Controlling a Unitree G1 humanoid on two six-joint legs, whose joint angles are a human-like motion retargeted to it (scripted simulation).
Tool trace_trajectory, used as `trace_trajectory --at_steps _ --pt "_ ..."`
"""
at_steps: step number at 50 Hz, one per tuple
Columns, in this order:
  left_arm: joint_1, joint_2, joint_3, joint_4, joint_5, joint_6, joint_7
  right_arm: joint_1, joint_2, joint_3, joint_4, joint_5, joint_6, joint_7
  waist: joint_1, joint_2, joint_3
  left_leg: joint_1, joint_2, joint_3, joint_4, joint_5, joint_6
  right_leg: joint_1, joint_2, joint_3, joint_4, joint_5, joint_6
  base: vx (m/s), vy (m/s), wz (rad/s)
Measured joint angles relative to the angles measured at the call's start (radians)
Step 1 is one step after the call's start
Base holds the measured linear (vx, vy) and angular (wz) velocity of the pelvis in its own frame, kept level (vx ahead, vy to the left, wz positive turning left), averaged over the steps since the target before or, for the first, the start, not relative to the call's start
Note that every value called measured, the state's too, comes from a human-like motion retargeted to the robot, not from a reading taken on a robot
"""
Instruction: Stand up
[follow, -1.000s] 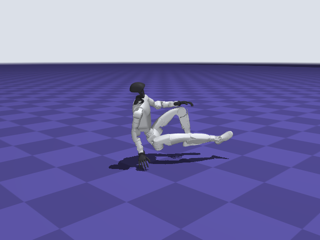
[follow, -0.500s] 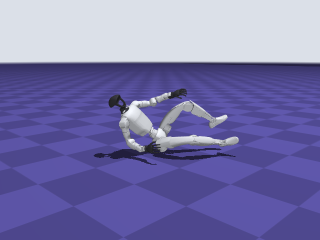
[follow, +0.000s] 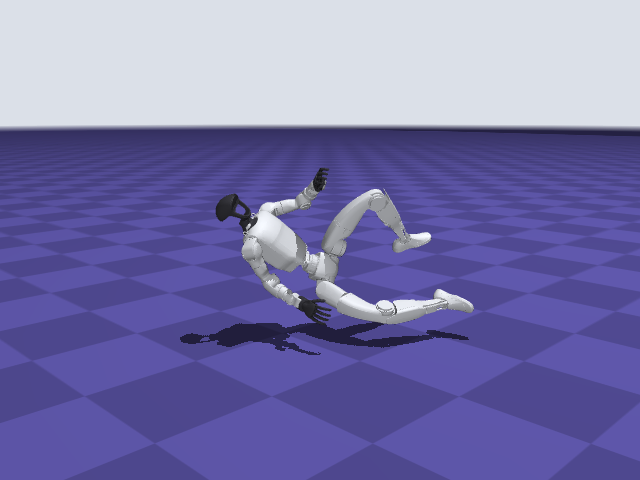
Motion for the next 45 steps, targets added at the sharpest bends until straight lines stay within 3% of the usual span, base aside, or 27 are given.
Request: trace_trajectory --at_steps 12,20,27,35,45 --pt "0.056 0.085 -0.035 -0.172 0.134 -0.018 -0.078 0.025 -0.049 0.034 -0.147 -0.204 0.085 0.017 -0.197 0.054 0.033 0.075 -0.078 -0.035 -0.076 0.047 -0.075 -0.163 0.064 0.119 0.039 0.000 0.000 -0.09 0.06 0.56" --pt "0.095 0.137 -0.025 -0.122 0.202 -0.022 -0.107 0.069 -0.099 0.032 -0.250 -0.469 0.166 -0.022 -0.288 0.093 0.031 0.092 -0.087 -0.038 -0.113 0.083 -0.124 -0.250 0.038 0.098 0.059 0.000 0.000 -0.10 0.10 0.76" --pt "0.128 0.170 0.026 -0.024 0.261 -0.019 -0.093 0.115 -0.135 0.012 -0.334 -0.601 0.228 -0.112 -0.425 0.165 0.058 0.102 -0.186 -0.054 -0.142 0.185 -0.185 -0.317 0.045 0.187 0.063 0.000 0.000 -0.10 0.14 1.06" --pt "0.146 0.211 0.087 0.074 0.314 -0.023 -0.087 0.157 -0.187 0.010 -0.301 -0.586 0.253 -0.245 -0.497 0.193 0.091 0.051 -0.212 -0.051 -0.145 0.167 -0.217 -0.392 0.072 0.245 0.042 0.000 0.000 -0.09 0.10 0.77" --pt "0.152 0.200 0.163 0.177 0.341 -0.024 -0.112 0.209 -0.225 0.001 -0.118 -0.424 0.206 -0.467 -0.463 0.192 0.104 -0.047 -0.208 -0.054 -0.132 0.165 -0.210 -0.502 0.084 0.267 0.042 0.000 0.000 -0.03 0.02 0.45"
